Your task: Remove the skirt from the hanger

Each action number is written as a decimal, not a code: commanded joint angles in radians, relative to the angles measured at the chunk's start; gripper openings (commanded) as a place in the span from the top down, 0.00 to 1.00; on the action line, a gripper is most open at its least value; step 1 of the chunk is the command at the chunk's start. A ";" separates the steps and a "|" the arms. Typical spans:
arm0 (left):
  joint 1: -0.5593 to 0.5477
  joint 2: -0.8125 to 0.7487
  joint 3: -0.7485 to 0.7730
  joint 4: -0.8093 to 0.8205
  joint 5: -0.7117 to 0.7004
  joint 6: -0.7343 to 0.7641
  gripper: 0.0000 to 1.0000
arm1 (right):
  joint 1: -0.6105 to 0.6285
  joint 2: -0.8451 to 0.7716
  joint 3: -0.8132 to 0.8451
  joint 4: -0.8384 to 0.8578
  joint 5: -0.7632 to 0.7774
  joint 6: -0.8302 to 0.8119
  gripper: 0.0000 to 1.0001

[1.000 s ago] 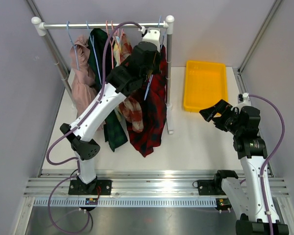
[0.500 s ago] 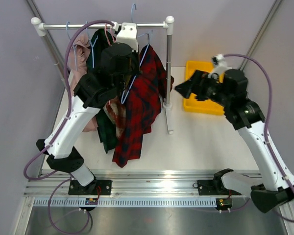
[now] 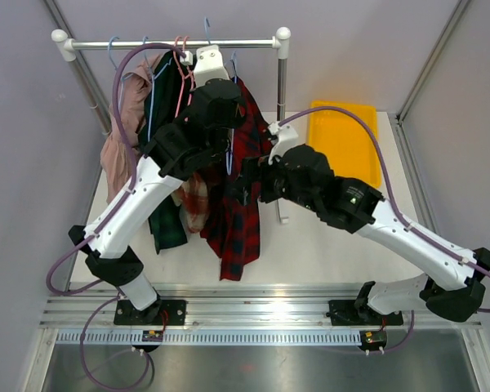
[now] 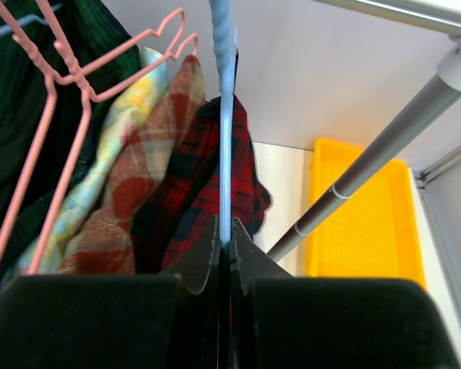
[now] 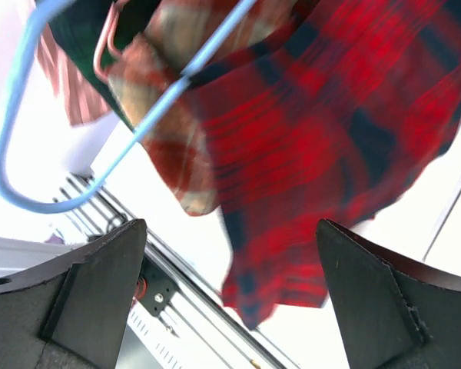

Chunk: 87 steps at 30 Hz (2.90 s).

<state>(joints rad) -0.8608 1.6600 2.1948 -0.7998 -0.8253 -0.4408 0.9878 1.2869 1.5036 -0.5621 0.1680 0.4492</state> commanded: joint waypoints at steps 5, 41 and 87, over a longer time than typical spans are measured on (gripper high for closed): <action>-0.018 0.006 0.035 0.169 0.009 -0.075 1.00 | 0.072 0.043 -0.032 0.070 0.197 0.032 0.01; -0.029 -0.025 -0.293 0.608 -0.230 0.111 1.00 | 0.664 0.058 0.316 -0.248 0.732 0.074 1.00; -0.458 -0.416 -0.217 -0.705 0.552 -0.407 1.00 | -0.239 0.109 -0.140 0.010 0.413 -0.087 1.00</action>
<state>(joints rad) -1.2671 1.2823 1.9594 -1.3594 -0.2913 -0.7547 0.8070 1.4330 1.3769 -0.6109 0.6060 0.3618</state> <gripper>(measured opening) 0.025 0.029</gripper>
